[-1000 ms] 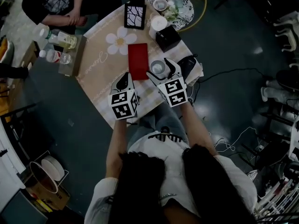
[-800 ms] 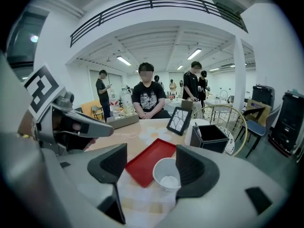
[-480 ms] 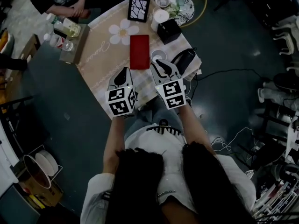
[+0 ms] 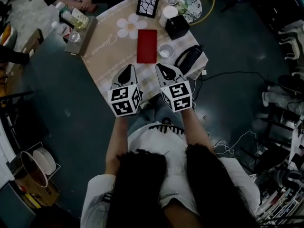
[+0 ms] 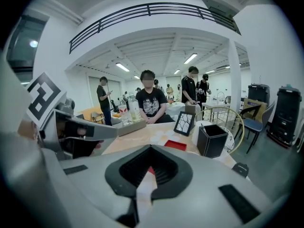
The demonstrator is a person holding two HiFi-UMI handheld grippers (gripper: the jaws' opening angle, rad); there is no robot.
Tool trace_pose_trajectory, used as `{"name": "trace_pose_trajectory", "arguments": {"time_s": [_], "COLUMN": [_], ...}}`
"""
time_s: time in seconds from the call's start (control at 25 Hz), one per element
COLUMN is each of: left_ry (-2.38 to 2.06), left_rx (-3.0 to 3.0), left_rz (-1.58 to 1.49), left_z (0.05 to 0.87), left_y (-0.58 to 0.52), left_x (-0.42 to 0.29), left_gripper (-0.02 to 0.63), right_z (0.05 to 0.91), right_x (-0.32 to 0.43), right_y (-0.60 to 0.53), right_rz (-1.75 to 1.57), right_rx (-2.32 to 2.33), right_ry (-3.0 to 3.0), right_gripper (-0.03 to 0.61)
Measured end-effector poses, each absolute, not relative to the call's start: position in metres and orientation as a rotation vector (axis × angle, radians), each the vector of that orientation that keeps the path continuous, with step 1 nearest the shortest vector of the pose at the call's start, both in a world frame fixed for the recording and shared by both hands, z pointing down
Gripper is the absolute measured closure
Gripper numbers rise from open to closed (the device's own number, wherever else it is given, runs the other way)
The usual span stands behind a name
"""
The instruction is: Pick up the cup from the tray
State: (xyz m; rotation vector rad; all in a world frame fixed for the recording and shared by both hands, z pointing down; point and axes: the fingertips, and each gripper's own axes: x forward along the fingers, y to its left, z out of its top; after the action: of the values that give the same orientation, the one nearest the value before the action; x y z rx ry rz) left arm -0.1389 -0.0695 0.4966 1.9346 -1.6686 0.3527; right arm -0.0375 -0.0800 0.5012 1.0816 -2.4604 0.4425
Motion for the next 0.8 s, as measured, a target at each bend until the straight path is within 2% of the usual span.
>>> {"name": "trace_pose_trajectory", "arguments": {"time_s": [0.8], "left_ry": [-1.658], "left_rx": [1.943], "left_rz": [0.332], "left_z": [0.4941], "left_y": [-0.0608], "left_x": [-0.1422], "left_gripper": [0.606], "right_z": [0.5011], "right_x": [-0.0365], "right_y": [-0.0711], "right_rz": [0.41], "right_rx": [1.106], "right_ry": [-2.422], "right_gripper": [0.572]}}
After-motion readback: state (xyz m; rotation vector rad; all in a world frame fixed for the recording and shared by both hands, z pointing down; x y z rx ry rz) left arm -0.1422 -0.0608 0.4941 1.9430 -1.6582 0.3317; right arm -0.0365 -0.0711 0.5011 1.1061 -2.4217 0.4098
